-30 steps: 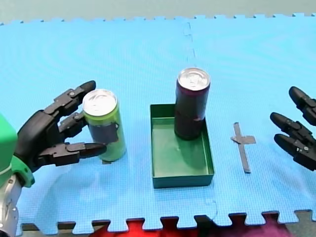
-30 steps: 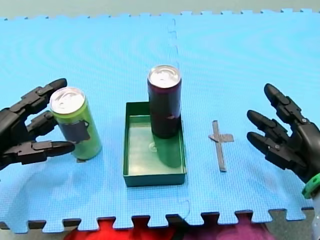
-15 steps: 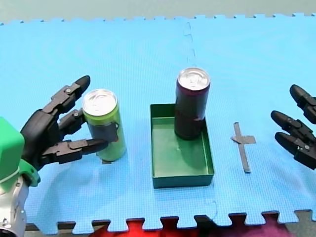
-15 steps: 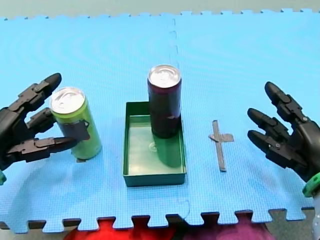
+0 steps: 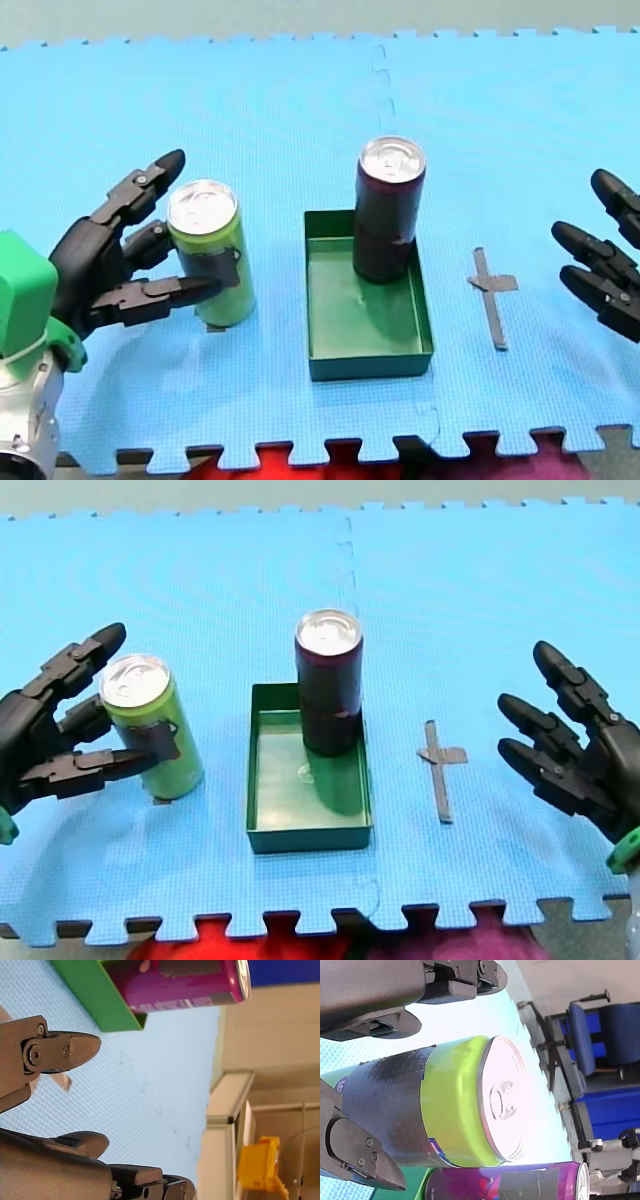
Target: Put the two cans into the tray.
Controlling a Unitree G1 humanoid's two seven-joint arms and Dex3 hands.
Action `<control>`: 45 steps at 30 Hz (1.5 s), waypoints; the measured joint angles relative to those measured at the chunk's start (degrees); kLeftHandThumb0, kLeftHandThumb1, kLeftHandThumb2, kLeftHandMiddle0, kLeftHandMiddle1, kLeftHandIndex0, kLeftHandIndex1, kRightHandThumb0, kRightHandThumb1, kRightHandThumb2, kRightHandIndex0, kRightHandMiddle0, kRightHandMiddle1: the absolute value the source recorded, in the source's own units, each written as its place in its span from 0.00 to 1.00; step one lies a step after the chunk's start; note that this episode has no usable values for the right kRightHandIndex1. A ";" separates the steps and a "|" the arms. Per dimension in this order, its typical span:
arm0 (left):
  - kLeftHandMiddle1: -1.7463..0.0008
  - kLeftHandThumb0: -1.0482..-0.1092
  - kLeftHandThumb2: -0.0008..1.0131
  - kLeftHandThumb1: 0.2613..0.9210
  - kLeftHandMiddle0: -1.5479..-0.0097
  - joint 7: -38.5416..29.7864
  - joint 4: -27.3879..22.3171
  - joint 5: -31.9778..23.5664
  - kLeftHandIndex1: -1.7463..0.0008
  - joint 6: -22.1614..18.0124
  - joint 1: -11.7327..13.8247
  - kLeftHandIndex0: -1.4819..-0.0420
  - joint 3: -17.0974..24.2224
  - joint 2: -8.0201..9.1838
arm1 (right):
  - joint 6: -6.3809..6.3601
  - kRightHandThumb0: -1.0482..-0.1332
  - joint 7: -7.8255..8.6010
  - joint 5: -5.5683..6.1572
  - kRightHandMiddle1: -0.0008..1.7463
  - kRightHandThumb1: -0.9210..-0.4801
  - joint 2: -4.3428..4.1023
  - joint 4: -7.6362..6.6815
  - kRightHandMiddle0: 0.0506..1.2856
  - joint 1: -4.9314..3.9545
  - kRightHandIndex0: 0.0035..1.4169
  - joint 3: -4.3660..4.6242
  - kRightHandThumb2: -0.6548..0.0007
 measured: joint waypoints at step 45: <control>1.00 0.07 0.00 0.55 0.76 -2.95 0.75 0.75 1.00 1.95 -1.67 0.91 -1.43 -0.81 | 1.39 0.00 -1.05 1.17 0.00 0.00 0.05 -2.21 0.09 1.49 0.19 0.00 0.63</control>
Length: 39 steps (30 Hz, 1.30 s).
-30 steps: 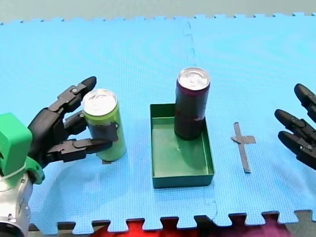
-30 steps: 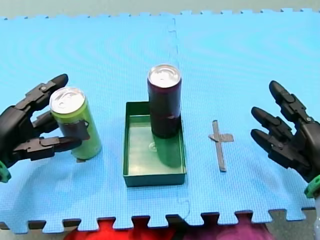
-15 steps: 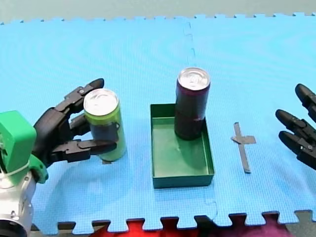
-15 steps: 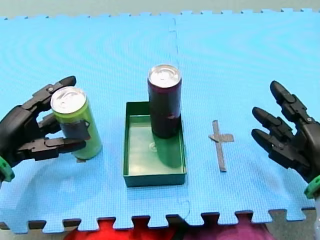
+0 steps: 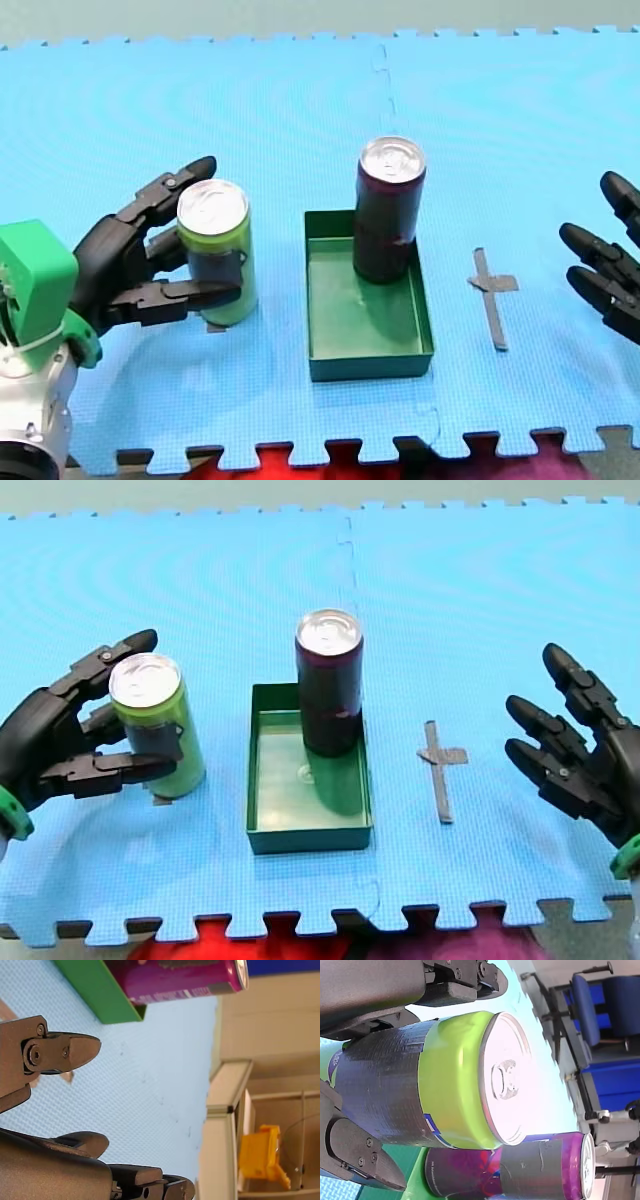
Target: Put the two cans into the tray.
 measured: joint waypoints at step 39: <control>0.95 0.20 0.01 0.59 0.45 6.70 3.69 2.76 0.97 -3.88 -1.48 0.50 -0.19 -0.57 | -1.18 0.00 -0.14 0.41 0.00 0.00 0.09 0.10 0.10 0.27 0.20 -0.37 0.53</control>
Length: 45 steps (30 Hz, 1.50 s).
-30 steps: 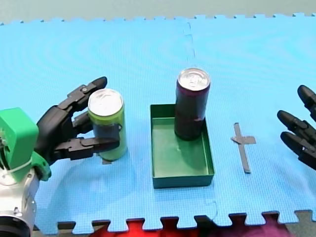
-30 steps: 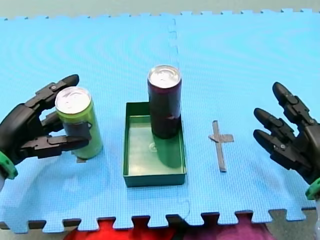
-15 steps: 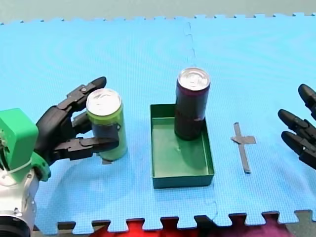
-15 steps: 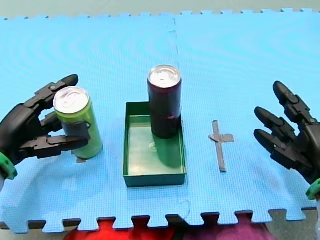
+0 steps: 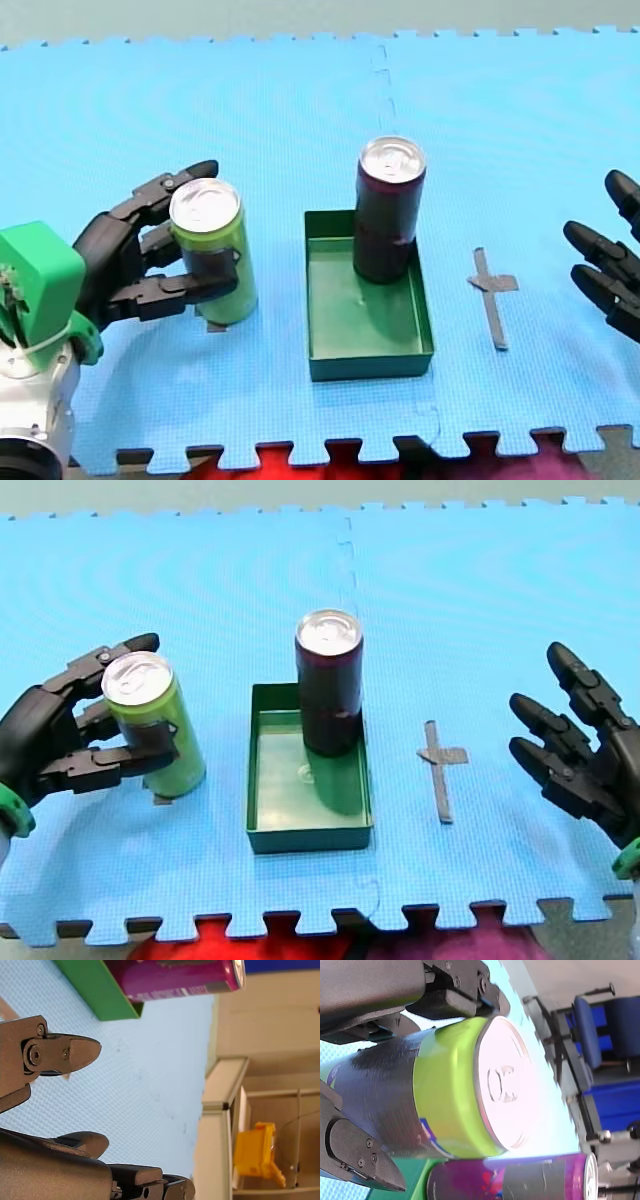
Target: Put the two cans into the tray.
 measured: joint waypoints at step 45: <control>1.00 0.67 0.00 0.73 0.07 16.47 -10.86 2.28 1.00 0.15 5.62 0.13 1.31 -4.85 | 1.24 0.00 -0.29 1.31 0.00 0.00 0.75 0.17 0.12 -0.32 0.21 -1.43 0.55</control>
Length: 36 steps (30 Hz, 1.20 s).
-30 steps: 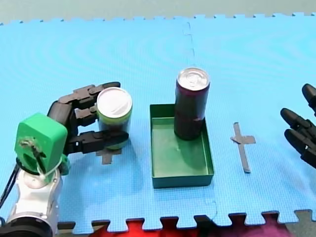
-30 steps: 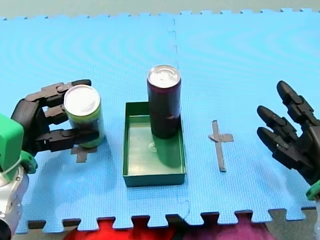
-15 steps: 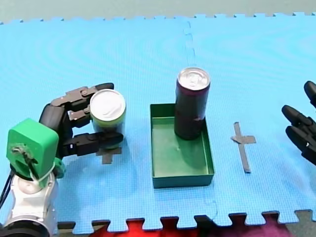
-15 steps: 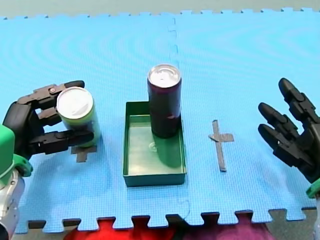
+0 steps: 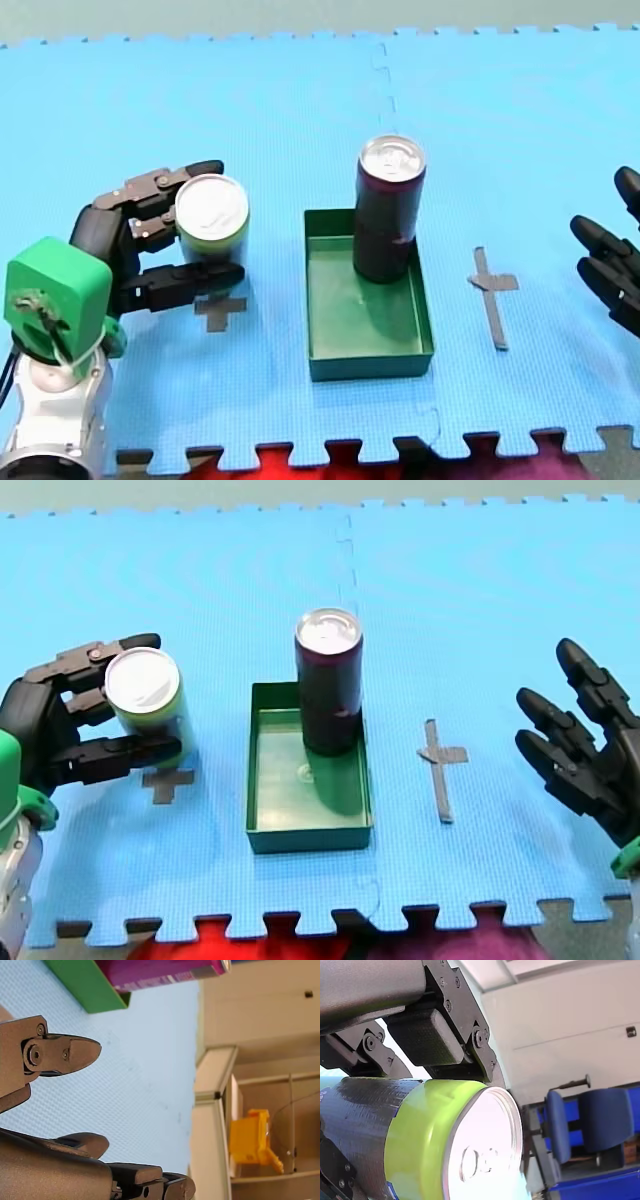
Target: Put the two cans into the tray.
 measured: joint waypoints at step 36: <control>1.00 0.67 0.00 0.72 0.05 -0.15 -39.99 -4.92 1.00 31.88 11.80 0.13 -0.83 -1.80 | -0.01 0.00 0.07 -0.49 0.00 0.00 0.87 0.12 0.13 0.14 0.22 0.82 0.58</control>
